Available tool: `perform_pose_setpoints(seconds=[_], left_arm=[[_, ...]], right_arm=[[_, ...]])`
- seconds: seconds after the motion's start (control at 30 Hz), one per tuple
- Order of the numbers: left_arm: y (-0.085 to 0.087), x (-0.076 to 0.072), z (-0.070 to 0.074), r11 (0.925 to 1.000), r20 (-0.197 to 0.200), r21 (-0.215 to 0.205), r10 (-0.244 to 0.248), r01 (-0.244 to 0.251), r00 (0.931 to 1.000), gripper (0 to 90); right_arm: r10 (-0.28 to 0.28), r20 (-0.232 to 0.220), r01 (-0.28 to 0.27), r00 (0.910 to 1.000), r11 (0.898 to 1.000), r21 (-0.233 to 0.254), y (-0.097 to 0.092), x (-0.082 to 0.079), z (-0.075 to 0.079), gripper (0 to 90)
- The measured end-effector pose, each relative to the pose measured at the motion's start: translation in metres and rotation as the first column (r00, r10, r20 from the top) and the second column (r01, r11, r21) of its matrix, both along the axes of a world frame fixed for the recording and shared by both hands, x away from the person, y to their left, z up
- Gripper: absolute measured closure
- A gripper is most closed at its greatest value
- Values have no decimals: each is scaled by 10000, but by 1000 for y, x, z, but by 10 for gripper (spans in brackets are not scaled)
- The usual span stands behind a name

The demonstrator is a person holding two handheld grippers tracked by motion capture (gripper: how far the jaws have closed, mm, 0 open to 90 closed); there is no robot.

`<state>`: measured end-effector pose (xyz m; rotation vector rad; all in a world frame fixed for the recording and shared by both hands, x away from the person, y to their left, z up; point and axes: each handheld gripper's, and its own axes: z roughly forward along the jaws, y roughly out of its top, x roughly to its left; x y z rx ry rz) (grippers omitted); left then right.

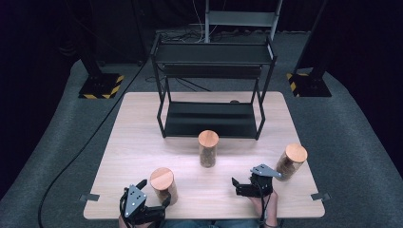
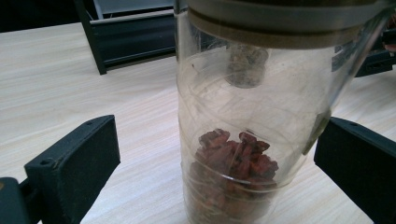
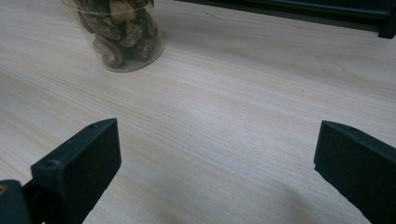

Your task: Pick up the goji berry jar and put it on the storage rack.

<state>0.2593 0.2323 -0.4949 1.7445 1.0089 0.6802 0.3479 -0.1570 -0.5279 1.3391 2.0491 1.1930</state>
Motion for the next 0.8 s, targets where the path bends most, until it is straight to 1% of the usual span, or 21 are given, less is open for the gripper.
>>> perform_pose_setpoints(seconds=[0.07,0.17,0.23,0.33,0.43,0.57,0.8], left_arm=[[-2,1,-1,10000,-3,43,19,-19,10000,0],[-6,3,-3,9997,-37,172,200,-200,9998,0],[-8,5,-5,9993,-100,267,251,-249,9996,0],[-11,7,-8,9995,-186,163,279,-276,9994,0],[-15,9,-9,9995,-228,187,252,-248,9994,0],[-18,15,-15,9997,-402,112,240,-236,9989,0],[-20,18,-19,9991,-431,-9,416,-417,9982,0]], right_arm=[[-46,-3,46,10000,10000,13,0,0,0,0],[-76,-32,76,10000,10000,-60,0,1,0,0],[-108,33,108,9999,9999,-62,0,0,0,1],[-71,-5,71,10000,9999,-78,0,0,0,1],[-44,-14,44,10000,10000,-57,0,0,0,1],[-190,146,190,9997,9998,20,-1,-1,0,1],[-172,177,173,9997,9998,-36,0,-2,0,1]])
